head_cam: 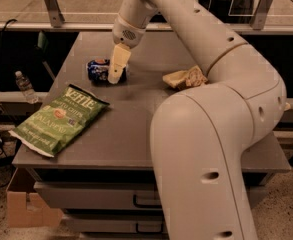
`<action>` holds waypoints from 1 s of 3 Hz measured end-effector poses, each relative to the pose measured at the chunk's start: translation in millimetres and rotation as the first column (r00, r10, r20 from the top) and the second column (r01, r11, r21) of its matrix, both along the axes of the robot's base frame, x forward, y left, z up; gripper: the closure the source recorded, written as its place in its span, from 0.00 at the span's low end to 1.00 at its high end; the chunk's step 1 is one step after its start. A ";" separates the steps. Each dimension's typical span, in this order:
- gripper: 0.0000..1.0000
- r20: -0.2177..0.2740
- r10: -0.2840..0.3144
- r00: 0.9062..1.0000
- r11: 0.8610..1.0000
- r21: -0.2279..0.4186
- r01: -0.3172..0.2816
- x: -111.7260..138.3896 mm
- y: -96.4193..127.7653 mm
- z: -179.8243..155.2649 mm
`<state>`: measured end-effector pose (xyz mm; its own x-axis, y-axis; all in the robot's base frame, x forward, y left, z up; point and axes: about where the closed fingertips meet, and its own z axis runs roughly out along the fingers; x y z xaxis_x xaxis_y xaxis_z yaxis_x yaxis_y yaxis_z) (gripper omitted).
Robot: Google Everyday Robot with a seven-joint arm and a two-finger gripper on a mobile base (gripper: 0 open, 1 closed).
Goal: Knock pepsi can over
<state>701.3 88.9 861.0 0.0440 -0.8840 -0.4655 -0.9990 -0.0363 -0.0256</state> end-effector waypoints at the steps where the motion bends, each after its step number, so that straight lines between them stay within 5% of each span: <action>1: 0.00 -0.005 -0.082 0.997 0.988 0.129 0.082 12.2 -21.2 14.8; 2: 0.00 0.025 -0.192 0.981 0.938 0.297 0.176 27.6 -67.1 54.5; 3: 0.00 0.076 -0.324 0.943 0.870 0.416 0.265 39.8 -129.6 97.6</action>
Offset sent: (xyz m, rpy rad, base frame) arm 0.0520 -0.1608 0.1229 0.5371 -0.1421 -0.3603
